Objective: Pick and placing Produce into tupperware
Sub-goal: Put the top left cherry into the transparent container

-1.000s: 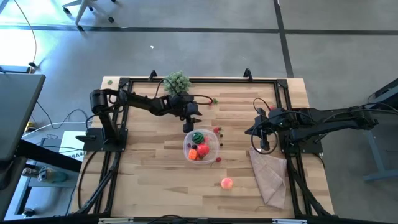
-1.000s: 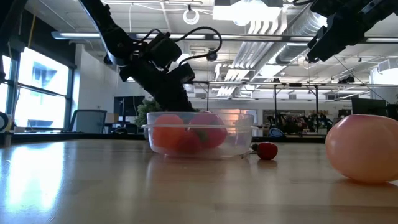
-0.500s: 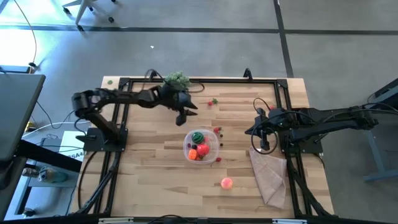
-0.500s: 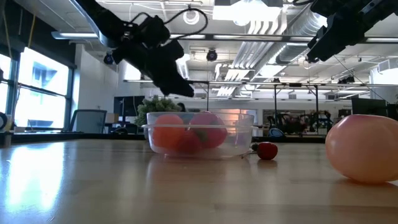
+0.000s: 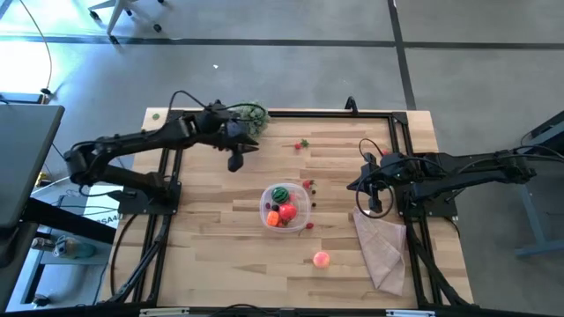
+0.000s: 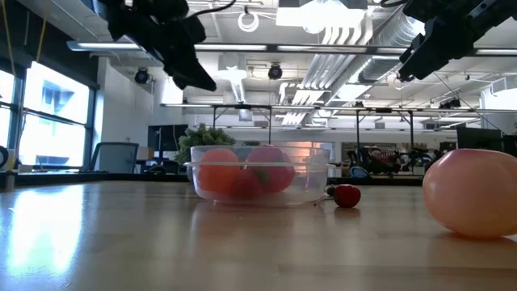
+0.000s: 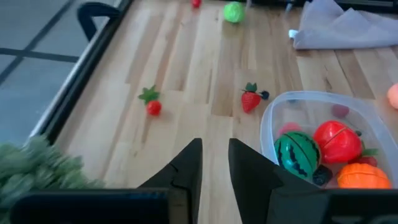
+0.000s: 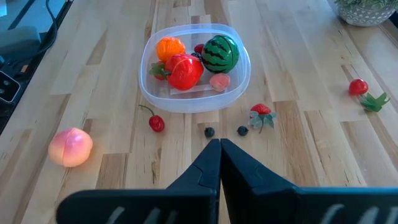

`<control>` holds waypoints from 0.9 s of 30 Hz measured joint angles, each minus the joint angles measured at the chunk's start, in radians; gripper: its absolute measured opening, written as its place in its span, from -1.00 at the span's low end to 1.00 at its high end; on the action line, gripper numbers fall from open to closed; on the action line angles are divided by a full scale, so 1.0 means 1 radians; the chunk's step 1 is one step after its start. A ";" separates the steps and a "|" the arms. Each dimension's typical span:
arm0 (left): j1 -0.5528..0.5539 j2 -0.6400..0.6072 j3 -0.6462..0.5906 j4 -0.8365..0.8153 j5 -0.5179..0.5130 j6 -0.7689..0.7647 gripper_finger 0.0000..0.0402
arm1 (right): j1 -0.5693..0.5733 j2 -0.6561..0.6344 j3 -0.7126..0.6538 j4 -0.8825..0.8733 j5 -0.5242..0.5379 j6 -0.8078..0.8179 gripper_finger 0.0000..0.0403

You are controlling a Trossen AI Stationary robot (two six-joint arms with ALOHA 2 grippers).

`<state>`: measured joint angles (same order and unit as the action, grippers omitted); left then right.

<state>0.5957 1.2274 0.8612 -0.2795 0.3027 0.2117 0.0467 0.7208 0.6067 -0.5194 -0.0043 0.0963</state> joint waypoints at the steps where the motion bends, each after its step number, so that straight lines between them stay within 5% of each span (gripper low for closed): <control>1: 0.001 -0.021 -0.011 -0.001 0.000 -0.004 -0.69 | 0.000 0.000 0.000 0.000 0.001 0.000 -1.00; 13: 0.000 -0.208 -0.278 0.175 0.023 -0.039 -0.76 | 0.000 0.000 0.000 0.000 0.000 0.000 -1.00; 27: 0.000 -0.237 -0.338 0.149 0.047 -0.001 -0.78 | 0.000 0.000 0.000 0.000 0.000 0.000 -1.00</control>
<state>0.5957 0.9907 0.5229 -0.1301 0.3492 0.2111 0.0467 0.7206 0.6064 -0.5194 -0.0040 0.0962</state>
